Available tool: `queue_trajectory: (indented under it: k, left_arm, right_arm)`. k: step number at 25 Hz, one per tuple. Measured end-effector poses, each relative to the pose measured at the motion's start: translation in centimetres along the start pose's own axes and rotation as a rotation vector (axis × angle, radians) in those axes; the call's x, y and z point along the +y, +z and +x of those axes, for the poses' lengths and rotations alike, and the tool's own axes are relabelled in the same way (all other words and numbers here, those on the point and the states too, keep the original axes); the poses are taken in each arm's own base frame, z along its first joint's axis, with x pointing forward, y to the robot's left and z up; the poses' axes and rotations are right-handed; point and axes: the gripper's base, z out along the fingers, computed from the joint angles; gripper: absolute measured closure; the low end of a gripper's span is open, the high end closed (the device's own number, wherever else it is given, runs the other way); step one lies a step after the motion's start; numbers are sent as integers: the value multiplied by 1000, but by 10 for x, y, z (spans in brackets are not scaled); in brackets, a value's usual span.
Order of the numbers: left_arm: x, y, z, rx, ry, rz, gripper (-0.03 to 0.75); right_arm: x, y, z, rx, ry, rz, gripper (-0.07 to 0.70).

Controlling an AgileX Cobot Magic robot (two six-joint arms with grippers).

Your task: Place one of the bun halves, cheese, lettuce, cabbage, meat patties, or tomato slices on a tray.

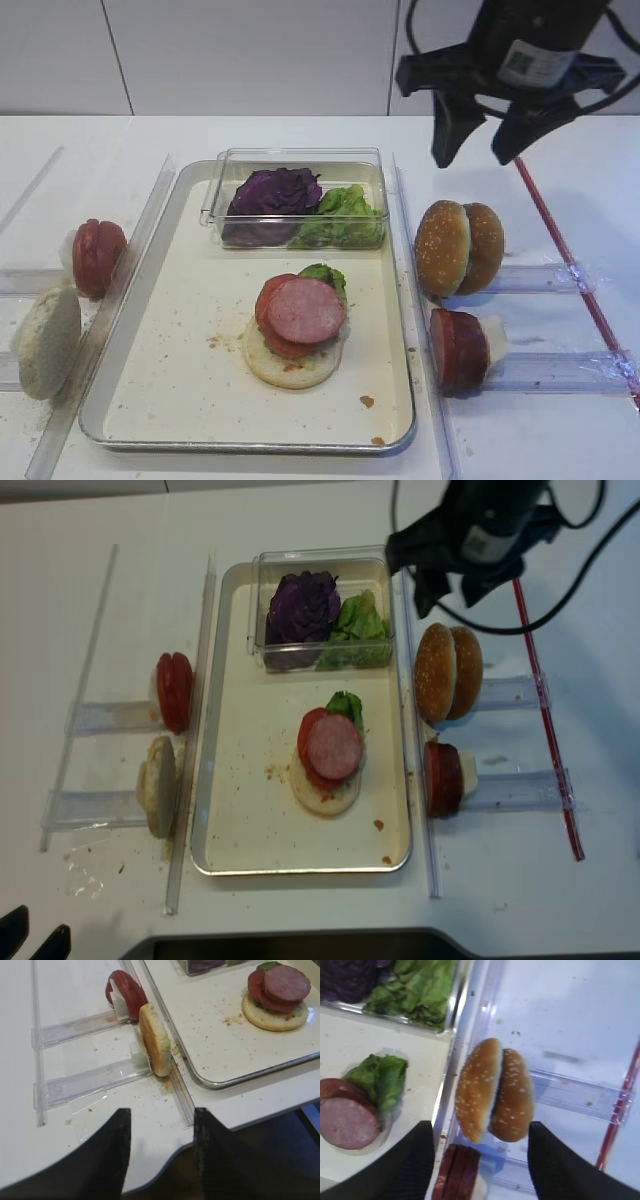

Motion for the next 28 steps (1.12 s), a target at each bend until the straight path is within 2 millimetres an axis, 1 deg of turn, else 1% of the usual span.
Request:
queue_trajectory:
  k: [6,9,12,15,19,23,28]
  left_arm:
    - [0,0,0,0,0,0,431]
    - [0,0,0,0,0,0,431]
    - [0,0,0,0,0,0,431]
    - [0,0,0,0,0,0,431]
    - [0,0,0,0,0,0,431]
    - [0,0,0,0,0,0,431]
    - [0,0,0,0,0,0,431]
  right_arm:
    - [-47,-15,20,-13,89,43,187]
    - [-66,-23,28,-23,119,61,187]
    - [-77,-34,34,-50,137,76,187]
    - [-85,-42,37,-72,134,86,187]
    - [-89,-38,45,-49,115,99,187]
    - [-89,-34,55,-23,89,107,187]
    - [-86,-41,67,-37,71,110,187]
